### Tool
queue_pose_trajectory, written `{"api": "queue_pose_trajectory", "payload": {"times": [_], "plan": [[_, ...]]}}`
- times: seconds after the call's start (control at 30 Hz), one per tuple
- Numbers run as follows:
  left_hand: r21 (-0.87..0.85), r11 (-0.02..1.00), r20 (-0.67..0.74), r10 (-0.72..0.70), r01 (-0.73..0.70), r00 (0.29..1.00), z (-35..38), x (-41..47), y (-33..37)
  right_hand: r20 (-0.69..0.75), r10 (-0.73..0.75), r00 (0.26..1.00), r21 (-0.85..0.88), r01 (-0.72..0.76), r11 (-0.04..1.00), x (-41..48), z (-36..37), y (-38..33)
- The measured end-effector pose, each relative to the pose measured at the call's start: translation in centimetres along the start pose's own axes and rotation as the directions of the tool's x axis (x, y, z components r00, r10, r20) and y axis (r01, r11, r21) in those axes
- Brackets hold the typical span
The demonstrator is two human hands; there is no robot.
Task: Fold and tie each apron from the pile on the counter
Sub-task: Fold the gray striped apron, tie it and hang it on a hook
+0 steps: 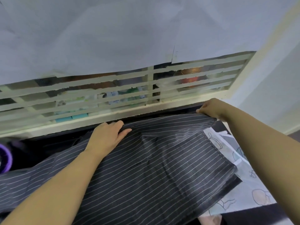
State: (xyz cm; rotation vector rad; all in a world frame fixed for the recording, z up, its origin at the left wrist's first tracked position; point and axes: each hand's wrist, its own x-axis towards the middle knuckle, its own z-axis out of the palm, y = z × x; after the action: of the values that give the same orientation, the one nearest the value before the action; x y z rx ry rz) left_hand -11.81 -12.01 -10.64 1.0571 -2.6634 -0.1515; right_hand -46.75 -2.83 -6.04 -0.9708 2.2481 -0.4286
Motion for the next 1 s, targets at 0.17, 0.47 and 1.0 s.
{"api": "queue_pose_trajectory", "payload": {"times": [0.17, 0.47, 1.0], "plan": [[0.014, 0.999, -0.008, 0.046, -0.046, 0.999, -0.3, 0.1, 0.3, -0.066, 0.250, 0.966, 0.713, -0.129, 0.689, -0.5, 0.7, 0.1], [-0.119, 0.985, 0.368, -0.073, 0.125, 0.927, -2.7, 0.6, 0.3, 0.329, -0.542, 0.773, -0.465, 0.632, 0.620, -3.9, 8.6, -9.4], [0.197, 0.907, 0.139, -0.402, 0.372, 0.905, -10.9, -5.1, -4.9, -0.016, -0.687, 0.726, -0.835, 0.369, 0.409, -7.3, 2.2, -5.5]]}}
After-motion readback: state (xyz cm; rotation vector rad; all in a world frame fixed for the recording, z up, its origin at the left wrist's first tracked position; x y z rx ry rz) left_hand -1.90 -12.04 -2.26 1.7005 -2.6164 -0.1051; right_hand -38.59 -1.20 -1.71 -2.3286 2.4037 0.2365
